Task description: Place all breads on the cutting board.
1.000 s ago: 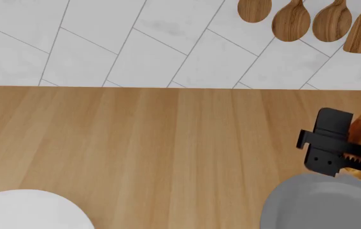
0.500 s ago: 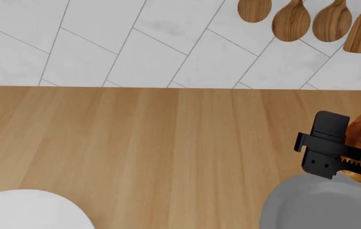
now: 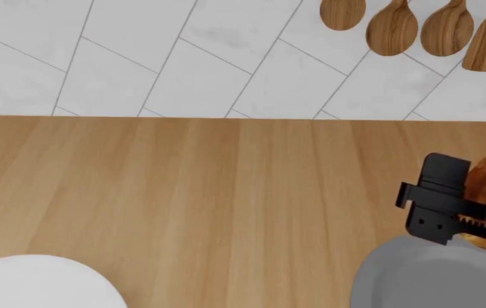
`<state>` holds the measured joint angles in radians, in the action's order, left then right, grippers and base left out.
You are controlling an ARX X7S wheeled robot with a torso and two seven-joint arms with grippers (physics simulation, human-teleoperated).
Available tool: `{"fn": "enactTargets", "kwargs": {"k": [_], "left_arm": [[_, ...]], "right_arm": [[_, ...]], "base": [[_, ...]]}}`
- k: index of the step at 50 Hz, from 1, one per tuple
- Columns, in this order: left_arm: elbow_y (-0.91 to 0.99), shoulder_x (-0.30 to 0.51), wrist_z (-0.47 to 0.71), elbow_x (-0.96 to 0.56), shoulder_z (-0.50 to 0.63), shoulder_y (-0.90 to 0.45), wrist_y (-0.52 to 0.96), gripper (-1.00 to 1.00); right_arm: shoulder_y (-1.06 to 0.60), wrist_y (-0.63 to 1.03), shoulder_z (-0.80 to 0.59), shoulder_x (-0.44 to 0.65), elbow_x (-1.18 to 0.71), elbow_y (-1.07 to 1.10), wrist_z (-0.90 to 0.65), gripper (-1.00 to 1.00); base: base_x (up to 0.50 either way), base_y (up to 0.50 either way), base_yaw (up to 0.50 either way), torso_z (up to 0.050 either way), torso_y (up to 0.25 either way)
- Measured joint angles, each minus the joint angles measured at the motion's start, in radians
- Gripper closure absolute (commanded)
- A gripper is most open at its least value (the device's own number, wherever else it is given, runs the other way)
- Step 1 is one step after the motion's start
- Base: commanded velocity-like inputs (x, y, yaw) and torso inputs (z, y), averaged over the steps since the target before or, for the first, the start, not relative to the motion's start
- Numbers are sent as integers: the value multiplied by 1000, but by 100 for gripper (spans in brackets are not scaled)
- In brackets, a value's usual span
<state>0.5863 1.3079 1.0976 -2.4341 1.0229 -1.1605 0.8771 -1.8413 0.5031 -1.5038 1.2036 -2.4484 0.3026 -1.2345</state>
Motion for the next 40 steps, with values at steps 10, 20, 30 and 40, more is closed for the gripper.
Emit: {"fn": "enactTargets", "kwargs": {"k": [10,20,30,40], "left_arm": [[-2,16,57,-84,-40,-81,35,100],[-26,32,123,-197,-114,-221,76,100],[-66,27,154,-240,-187,-339,104,100],[-79,11,146,-234,-223,-379,99,100]], "right_arm": [[-38,52,12,-7,-5,-2,-21,100],[-63,65,45,13,9,38,11,100],[-86,41,95,57,74,114,62,100],[-97,45,119,84,157,162,84,100]], "base": [[0,0,0,0,0],[0,0,0,0,0],[-77,7,0,0,1],[-499,123,0,0,0]]}}
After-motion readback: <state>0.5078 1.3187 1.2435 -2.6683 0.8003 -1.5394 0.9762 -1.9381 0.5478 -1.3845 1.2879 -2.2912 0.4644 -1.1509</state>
